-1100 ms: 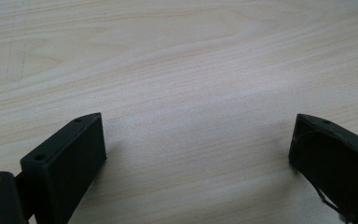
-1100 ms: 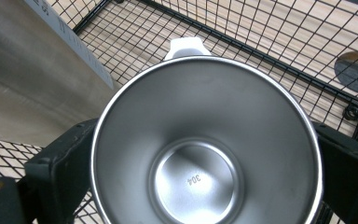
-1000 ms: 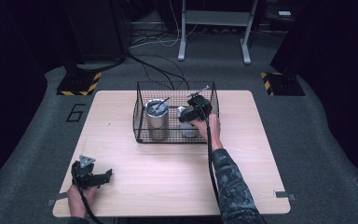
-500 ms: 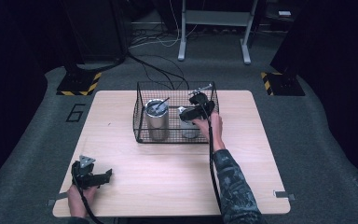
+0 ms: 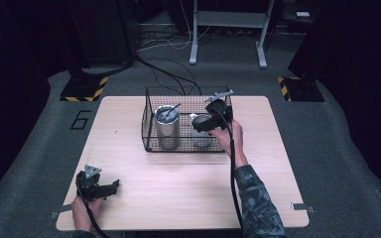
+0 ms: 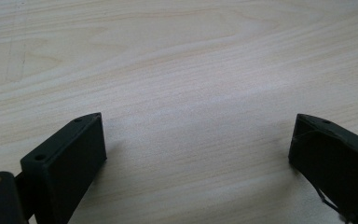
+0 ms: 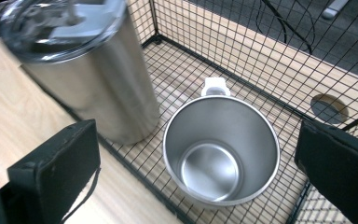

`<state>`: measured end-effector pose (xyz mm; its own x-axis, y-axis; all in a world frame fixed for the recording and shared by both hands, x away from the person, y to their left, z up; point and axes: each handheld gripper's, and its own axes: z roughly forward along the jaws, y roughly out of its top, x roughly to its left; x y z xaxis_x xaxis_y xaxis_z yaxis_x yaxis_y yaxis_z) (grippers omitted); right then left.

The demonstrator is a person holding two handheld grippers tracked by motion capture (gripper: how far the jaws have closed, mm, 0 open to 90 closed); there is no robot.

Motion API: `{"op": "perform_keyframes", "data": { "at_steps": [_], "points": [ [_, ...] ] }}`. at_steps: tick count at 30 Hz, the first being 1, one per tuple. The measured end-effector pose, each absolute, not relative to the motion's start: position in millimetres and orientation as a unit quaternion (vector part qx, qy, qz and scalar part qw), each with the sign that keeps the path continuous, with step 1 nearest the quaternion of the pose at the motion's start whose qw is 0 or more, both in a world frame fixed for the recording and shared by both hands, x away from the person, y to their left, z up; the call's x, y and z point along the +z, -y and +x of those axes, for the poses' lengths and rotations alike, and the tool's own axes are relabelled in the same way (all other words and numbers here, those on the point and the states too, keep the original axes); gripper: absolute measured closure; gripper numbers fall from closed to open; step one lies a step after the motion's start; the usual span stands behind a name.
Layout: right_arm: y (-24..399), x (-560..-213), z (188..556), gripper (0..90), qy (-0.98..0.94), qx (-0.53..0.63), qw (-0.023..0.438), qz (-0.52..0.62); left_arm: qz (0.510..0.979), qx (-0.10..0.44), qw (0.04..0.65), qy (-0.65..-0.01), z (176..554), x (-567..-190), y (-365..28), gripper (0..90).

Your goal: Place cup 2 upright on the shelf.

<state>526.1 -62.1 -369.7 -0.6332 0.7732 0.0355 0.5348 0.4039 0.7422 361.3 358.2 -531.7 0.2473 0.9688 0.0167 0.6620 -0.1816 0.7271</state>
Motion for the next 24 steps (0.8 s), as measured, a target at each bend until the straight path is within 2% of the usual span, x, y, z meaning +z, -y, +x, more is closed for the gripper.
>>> {"op": "perform_keyframes", "data": {
  "at_steps": [13,24],
  "points": [
    [79.4,-365.8,468.2,0.0,-0.828,0.394,0.182,0.355,0.727,0.248,0.309,-0.560,361.3,-531.7,-358.2,3.8],
    [105.6,-402.3,431.1,0.0,-0.813,0.398,0.191,0.380,0.727,0.248,0.309,-0.561,361.3,-531.8,-358.1,3.8]
  ]
}}
